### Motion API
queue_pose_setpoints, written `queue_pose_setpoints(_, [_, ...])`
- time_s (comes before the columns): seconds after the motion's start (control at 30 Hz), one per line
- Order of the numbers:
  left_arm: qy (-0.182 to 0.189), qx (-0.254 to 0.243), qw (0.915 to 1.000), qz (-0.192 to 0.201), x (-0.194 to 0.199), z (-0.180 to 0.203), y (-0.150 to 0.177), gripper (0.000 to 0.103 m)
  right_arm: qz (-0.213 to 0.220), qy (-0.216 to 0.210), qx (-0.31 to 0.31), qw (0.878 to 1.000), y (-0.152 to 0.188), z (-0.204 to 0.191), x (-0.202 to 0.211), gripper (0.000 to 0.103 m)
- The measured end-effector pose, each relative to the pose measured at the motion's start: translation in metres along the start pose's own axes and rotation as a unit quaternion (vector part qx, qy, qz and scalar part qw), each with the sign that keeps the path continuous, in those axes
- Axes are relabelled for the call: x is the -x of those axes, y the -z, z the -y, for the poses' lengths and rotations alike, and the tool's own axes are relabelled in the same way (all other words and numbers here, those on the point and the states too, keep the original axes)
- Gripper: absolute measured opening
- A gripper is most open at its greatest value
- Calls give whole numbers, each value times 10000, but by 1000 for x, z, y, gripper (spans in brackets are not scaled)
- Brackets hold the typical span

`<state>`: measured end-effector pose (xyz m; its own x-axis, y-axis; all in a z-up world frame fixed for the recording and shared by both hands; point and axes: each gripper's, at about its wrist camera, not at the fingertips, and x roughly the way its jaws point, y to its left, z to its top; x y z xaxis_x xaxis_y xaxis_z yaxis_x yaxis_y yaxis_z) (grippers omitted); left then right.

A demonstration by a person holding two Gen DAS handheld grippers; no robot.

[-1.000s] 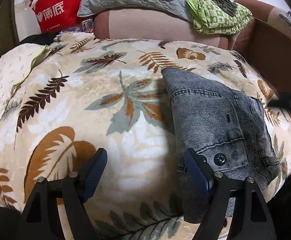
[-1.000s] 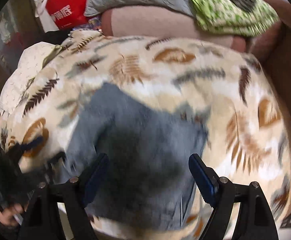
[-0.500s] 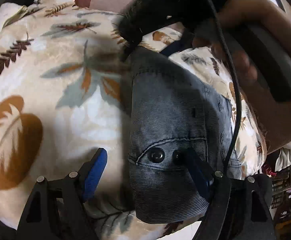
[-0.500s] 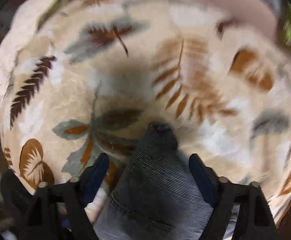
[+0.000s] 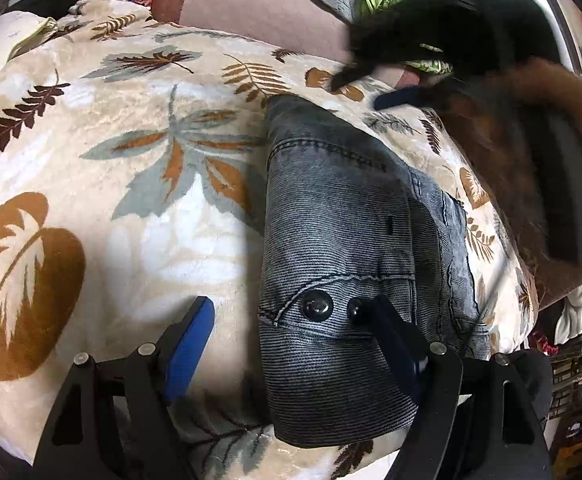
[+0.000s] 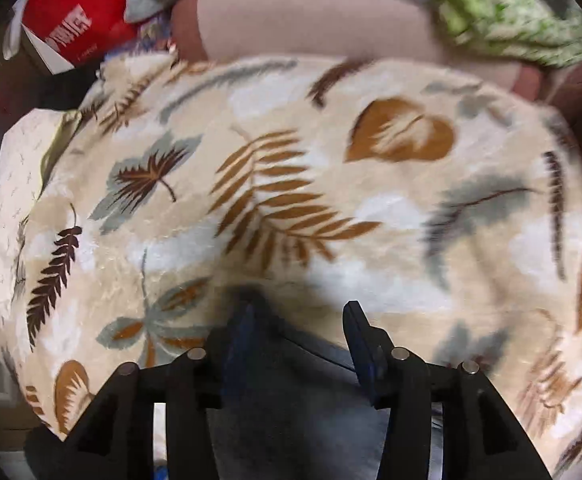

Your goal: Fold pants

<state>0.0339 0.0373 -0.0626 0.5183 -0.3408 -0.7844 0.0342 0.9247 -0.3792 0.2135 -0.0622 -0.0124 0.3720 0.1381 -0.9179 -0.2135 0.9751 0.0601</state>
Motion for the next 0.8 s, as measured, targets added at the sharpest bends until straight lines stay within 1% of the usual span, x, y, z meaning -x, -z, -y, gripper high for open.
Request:
queue_pose_setpoints(0.07, [-28, -17, 10000, 29, 2, -2, 1, 80, 160, -145, -61, 9997, 18, 13, 21, 50])
queue_pose_setpoints(0.1, [-40, -19, 10000, 37, 3, -1, 3, 80, 195, -295, -58, 9994, 33, 20, 30, 51])
queue_pose_setpoints(0.13, [-57, -11, 10000, 46, 3, 0, 4, 80, 131, -406, 3, 9991, 40, 23, 31, 52])
queue_pose_setpoints(0.17, [-76, -11, 10000, 58, 4, 1, 4, 80, 62, -430, 32, 9991, 51, 28, 29, 55])
queue_pose_setpoints(0.2, [-89, -10, 9999, 65, 4, 1, 5, 80, -26, -342, 30, 9994, 63, 36, 22, 59])
queue_pose_setpoints(0.23, [-68, -2, 10000, 53, 5, 2, 5, 80, -260, -104, 73, 9996, 80, 48, 6, 59])
queue_pose_setpoints(0.27, [-67, -3, 10000, 31, 6, 4, 5, 80, -353, -158, 71, 9992, 89, 58, -5, 57])
queue_pose_setpoints(0.3, [-107, -16, 9999, 46, 7, 5, 5, 80, -315, -387, -53, 9987, 97, 68, -8, 56])
queue_pose_setpoints(0.33, [-173, -39, 9998, 92, 11, 7, 6, 80, -128, -472, -158, 9987, 99, 71, 1, 56])
queue_pose_setpoints(0.4, [-278, -52, 9995, 148, 18, 7, 5, 80, 84, -364, -43, 9993, 99, 63, 19, 58])
queue_pose_setpoints(0.43, [-296, -47, 9994, 155, 21, 8, 5, 80, 282, -336, 27, 9990, 101, 59, 31, 58])
queue_pose_setpoints(0.47, [-324, -39, 9993, 165, 23, 9, 5, 80, 406, -365, 63, 9985, 104, 58, 39, 58])
queue_pose_setpoints(0.53, [-415, -20, 9990, 159, 27, 8, 5, 80, 618, -378, 93, 9973, 114, 59, 48, 62])
queue_pose_setpoints(0.57, [-480, 3, 9987, 174, 28, 8, 5, 80, 549, -223, 81, 9982, 120, 63, 40, 70])
queue_pose_setpoints(0.6, [-519, 27, 9985, 181, 28, 7, 4, 80, 159, 18, 64, 9999, 127, 72, 15, 72])
queue_pose_setpoints(0.63, [-568, 50, 9982, 163, 28, 7, 4, 80, -104, -1, 9, 9999, 132, 77, 0, 73])
queue_pose_setpoints(0.67, [-581, 42, 9982, 137, 28, 7, 5, 80, 34, -166, -100, 9998, 134, 83, -1, 75])
queue_pose_setpoints(0.7, [-620, 18, 9980, 119, 29, 8, 6, 80, 165, -236, -144, 9995, 134, 84, 6, 75])
queue_pose_setpoints(0.8, [-730, 21, 9973, 92, 29, 9, 8, 80, 386, -211, -92, 9990, 133, 81, 30, 75])
